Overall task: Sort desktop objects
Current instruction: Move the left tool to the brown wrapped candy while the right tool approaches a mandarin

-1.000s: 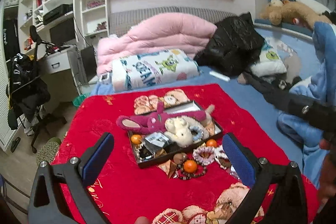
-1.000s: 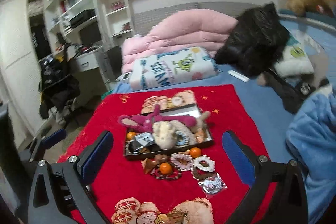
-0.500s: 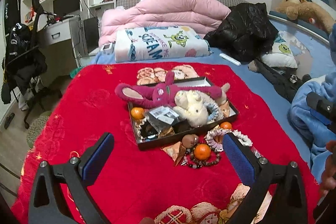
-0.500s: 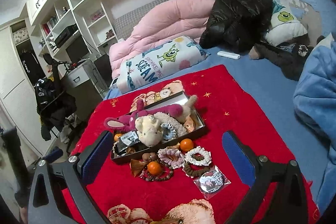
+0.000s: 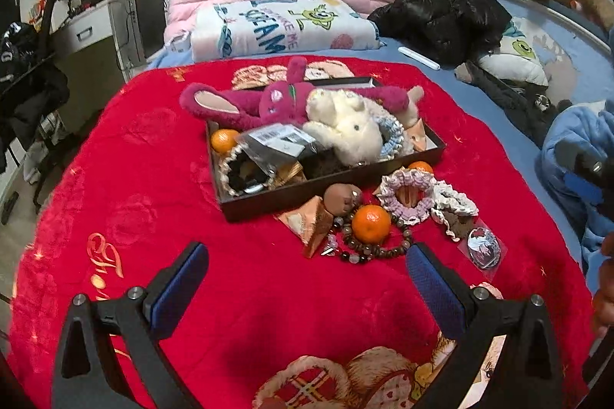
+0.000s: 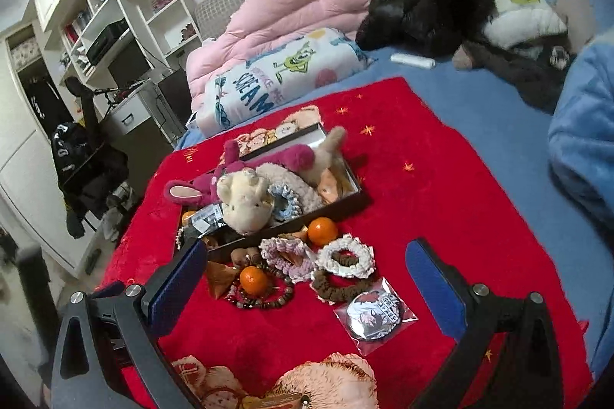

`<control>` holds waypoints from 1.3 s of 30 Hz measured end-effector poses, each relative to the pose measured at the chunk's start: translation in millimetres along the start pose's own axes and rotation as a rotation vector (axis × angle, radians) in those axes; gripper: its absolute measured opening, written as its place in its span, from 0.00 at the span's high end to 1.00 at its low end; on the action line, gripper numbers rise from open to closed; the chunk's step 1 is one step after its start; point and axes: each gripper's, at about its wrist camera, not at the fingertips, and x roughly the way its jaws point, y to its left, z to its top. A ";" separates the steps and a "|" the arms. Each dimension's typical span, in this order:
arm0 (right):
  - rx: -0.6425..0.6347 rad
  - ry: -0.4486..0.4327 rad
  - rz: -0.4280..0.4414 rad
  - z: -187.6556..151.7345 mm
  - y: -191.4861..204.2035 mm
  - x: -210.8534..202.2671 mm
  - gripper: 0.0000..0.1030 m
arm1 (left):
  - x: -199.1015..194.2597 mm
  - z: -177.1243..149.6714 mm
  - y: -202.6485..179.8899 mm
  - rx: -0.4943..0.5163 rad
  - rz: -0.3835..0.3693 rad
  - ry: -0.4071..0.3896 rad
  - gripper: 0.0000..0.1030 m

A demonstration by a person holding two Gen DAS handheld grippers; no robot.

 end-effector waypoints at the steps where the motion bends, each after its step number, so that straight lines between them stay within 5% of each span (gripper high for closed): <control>1: 0.004 0.021 -0.013 -2.2 -5.1 6.5 0.00 | 3.1 -0.1 0.2 -0.006 -0.007 0.006 0.00; 6: 0.074 0.106 0.000 -12.5 -21.3 33.9 0.00 | 27.4 -1.1 -4.6 -0.022 -0.035 0.039 0.00; 14: -0.035 0.124 -0.020 -20.9 0.6 72.9 0.02 | 59.9 4.2 6.8 -0.025 0.036 0.044 0.00; 19: -0.052 0.174 0.065 -32.5 16.6 100.6 0.16 | 75.5 -0.6 23.8 -0.052 0.094 0.079 0.00; 29: -0.111 0.264 0.189 -55.3 59.9 143.2 0.24 | 100.5 -4.1 26.2 0.011 0.103 0.107 0.00; 35: -0.077 0.304 0.217 -57.0 60.7 163.7 0.38 | 111.6 -3.1 26.2 0.000 0.065 0.100 0.00; 39: -0.057 0.329 0.216 -60.2 60.9 174.0 0.61 | 118.7 -3.6 19.9 0.022 0.059 0.112 0.00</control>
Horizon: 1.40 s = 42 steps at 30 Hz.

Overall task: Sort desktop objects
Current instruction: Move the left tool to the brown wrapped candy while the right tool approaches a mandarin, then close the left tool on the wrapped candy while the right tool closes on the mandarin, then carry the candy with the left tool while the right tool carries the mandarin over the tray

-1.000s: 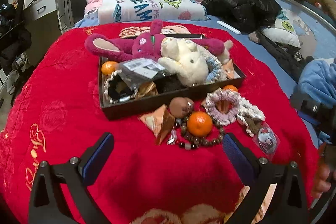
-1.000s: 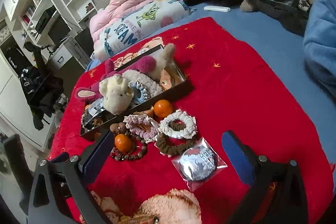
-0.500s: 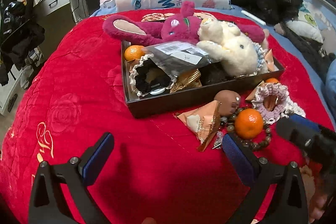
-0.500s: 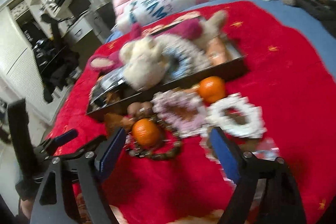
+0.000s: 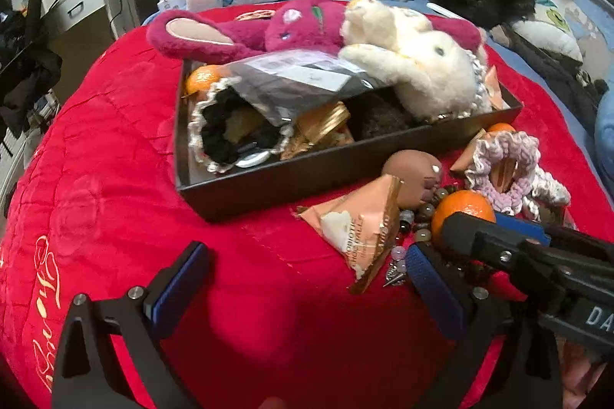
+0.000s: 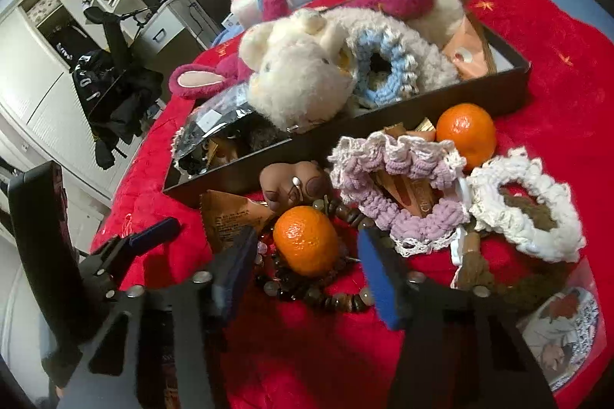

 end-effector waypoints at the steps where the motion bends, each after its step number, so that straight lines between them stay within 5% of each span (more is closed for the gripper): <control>1: 0.001 0.003 0.001 -0.4 -0.2 1.2 0.61 | 0.2 0.1 -0.7 0.001 -0.005 -0.002 0.00; 6: 0.017 -0.002 0.012 -1.0 -0.1 -3.2 0.67 | 0.6 0.6 1.8 -0.021 -0.043 -0.004 0.19; 8: 0.029 0.000 0.017 -2.0 -0.1 -5.6 0.67 | -1.1 1.4 1.6 -0.027 -0.057 -0.009 0.36; 10: 0.037 0.004 0.027 -2.6 0.3 -8.0 0.68 | -3.2 3.2 0.0 -0.036 -0.094 -0.008 0.69; 22: 0.074 -0.059 0.058 4.4 0.3 -34.4 0.68 | -24.3 5.9 -8.0 0.003 0.010 -0.044 0.81; 42: 0.076 -0.075 0.057 5.1 -2.3 -40.0 0.68 | -35.5 7.4 -10.9 0.004 -0.002 -0.079 0.84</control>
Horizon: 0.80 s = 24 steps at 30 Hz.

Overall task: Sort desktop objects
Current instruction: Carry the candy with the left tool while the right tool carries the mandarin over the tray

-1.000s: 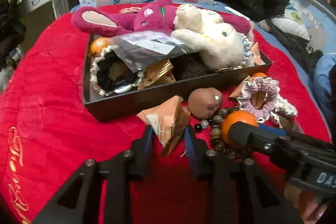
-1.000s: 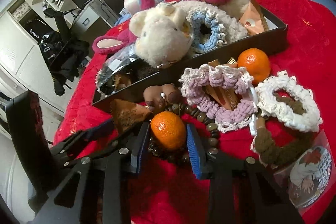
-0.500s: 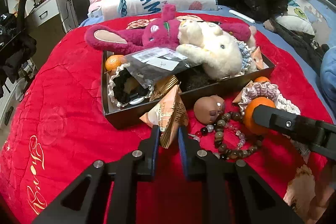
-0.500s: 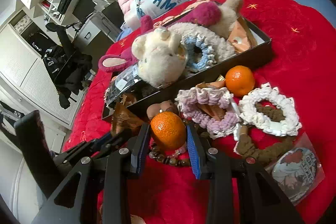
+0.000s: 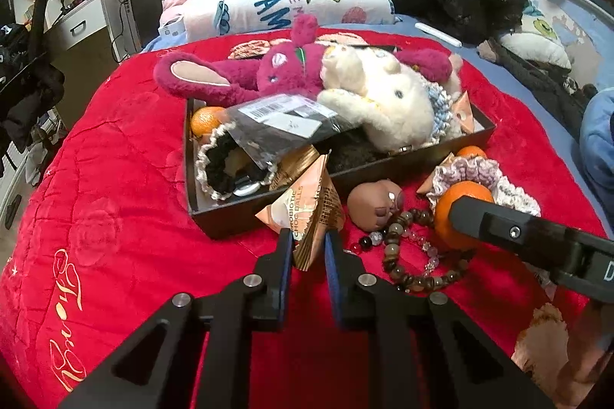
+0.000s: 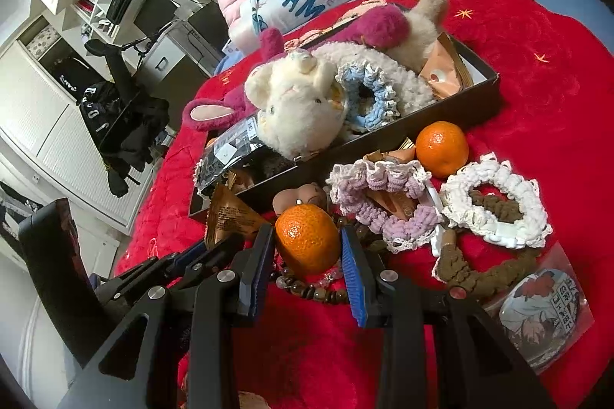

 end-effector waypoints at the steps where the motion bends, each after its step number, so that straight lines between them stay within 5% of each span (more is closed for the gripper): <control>1: -0.002 -0.002 0.001 0.1 0.2 -0.3 0.68 | -2.2 1.0 2.3 -0.008 -0.001 -0.004 0.84; 24: -0.108 -0.086 -0.002 3.7 29.7 -17.8 0.68 | -43.9 17.3 11.9 -0.046 -0.044 -0.091 0.85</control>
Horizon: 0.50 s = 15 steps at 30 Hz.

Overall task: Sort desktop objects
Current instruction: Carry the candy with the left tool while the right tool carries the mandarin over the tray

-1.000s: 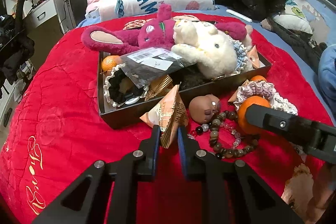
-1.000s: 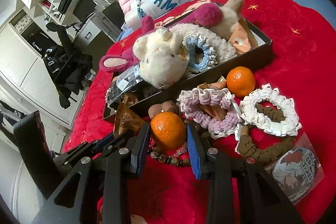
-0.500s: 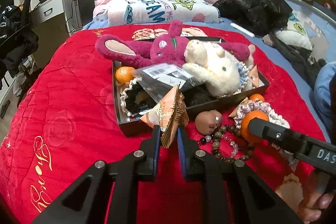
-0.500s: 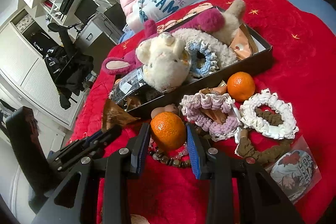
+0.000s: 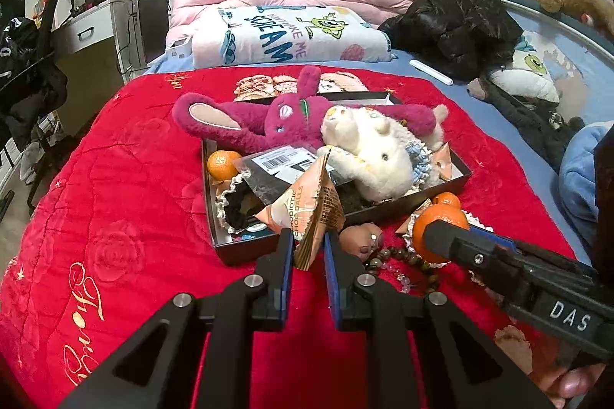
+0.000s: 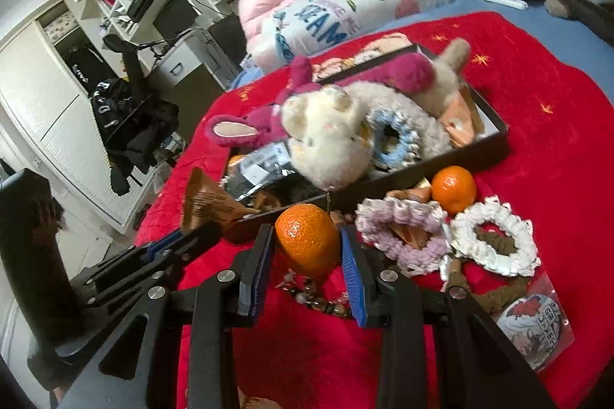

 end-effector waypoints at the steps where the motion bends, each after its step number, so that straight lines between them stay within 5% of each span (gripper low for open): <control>1: -0.008 0.000 -0.001 0.5 1.9 -0.2 0.68 | -0.1 -0.1 -1.1 0.002 0.003 -0.001 0.85; 15: -0.070 -0.007 0.044 25.2 47.6 11.6 0.68 | -12.9 43.5 50.6 -0.026 0.071 -0.036 0.85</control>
